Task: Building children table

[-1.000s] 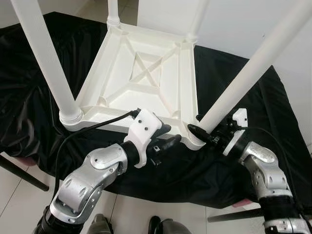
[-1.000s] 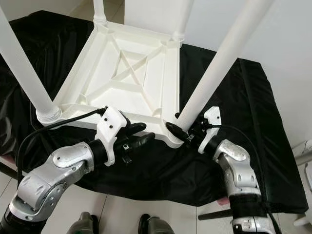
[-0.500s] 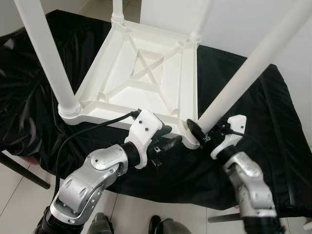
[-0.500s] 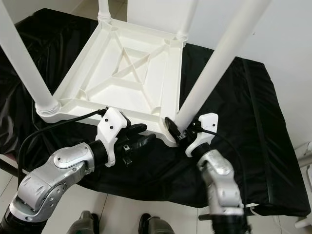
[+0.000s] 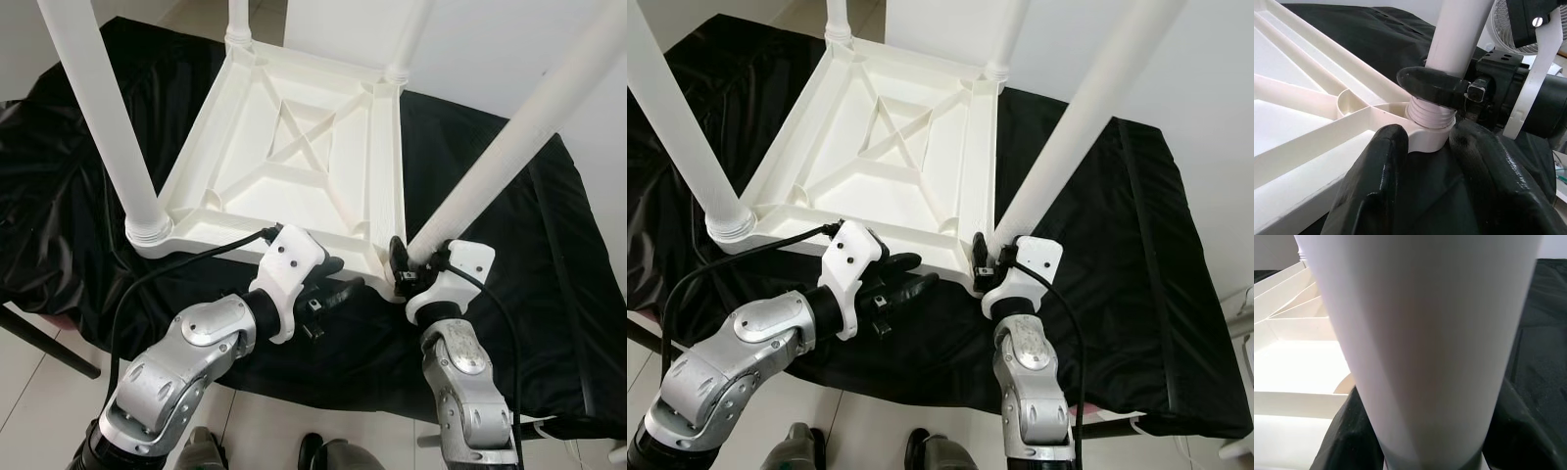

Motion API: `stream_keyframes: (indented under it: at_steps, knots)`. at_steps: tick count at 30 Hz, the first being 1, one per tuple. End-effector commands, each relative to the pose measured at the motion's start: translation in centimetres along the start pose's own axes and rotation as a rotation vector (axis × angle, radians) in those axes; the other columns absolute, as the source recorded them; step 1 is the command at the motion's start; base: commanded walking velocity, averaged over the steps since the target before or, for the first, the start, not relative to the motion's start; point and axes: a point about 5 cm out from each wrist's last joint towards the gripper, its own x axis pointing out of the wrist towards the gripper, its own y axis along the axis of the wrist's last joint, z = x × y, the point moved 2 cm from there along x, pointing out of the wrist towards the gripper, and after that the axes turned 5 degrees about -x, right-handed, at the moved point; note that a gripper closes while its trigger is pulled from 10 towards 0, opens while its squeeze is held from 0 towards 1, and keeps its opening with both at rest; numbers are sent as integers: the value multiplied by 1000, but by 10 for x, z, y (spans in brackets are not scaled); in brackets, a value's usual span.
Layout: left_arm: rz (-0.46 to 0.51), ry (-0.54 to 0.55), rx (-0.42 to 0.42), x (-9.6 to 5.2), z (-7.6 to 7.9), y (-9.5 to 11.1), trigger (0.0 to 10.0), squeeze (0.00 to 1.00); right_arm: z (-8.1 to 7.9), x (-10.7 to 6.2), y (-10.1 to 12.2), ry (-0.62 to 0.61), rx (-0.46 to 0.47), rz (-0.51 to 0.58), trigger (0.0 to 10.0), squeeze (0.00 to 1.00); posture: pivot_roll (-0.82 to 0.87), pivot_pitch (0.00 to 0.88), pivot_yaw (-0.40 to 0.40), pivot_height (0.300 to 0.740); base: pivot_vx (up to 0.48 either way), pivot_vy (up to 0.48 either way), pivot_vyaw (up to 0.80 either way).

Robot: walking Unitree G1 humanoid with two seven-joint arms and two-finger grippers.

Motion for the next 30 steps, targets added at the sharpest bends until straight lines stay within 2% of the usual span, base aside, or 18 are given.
stream_keyframes:
  at_steps: [1,4,5,7,8,11,13,16,18,19,20,21,22,24,28,30]
  knots:
    - [3,-16,5,1,5,2,10000,0,5,-4,-13,-23,-22,-72,10000,0,89,191,-135,740,0,0,0]
    - [3,-15,6,2,5,2,10000,0,2,-2,-13,23,-7,-63,10000,0,85,184,-139,740,0,0,0]
    - [4,-14,5,2,5,1,10000,0,3,-2,-13,30,-2,-61,10000,592,87,180,-142,740,0,0,0]
    - [5,-13,4,3,5,1,10000,0,4,-2,-12,34,0,-60,10000,592,87,180,-142,740,0,0,0]
    - [6,-12,3,2,6,1,10000,0,6,-1,-12,61,2,-52,10000,1000,89,177,-147,740,0,0,0]
    - [6,-9,2,2,6,1,10000,0,6,0,-12,112,17,-55,10000,1000,89,177,-147,740,0,0,0]
    - [7,-7,1,2,6,1,10000,0,9,1,-10,219,37,-40,10000,1000,90,174,-150,740,0,0,0]
    - [7,-5,0,2,6,0,10000,0,15,4,-7,280,32,-31,10000,1000,90,170,-150,740,0,0,0]
    - [8,-4,2,3,5,1,10000,0,24,9,-2,400,10,-19,10000,1000,88,170,-145,740,0,0,0]
    - [8,-4,2,3,5,1,10000,0,24,9,-2,400,10,-19,10000,1000,88,170,-145,740,0,0,0]
    - [8,-4,3,2,5,1,10000,0,26,12,2,461,-5,-3,10000,1000,88,170,-145,740,0,0,0]
    - [8,-5,3,2,5,1,10000,0,28,14,5,518,-20,11,10000,224,86,171,-142,740,0,0,0]
    - [6,-5,5,2,4,1,10000,0,28,14,8,595,-22,19,10000,0,86,171,-142,740,0,0,0]
    - [6,-5,7,2,4,1,10000,0,28,14,10,643,-25,24,10000,0,86,171,-142,740,0,0,0]
    - [9,0,8,2,2,2,10000,0,25,18,3,839,-52,-15,10000,0,96,170,-125,740,0,0,0]
    - [9,1,9,2,2,2,10000,0,24,19,1,865,-57,-23,10000,0,96,170,-125,740,0,0,0]
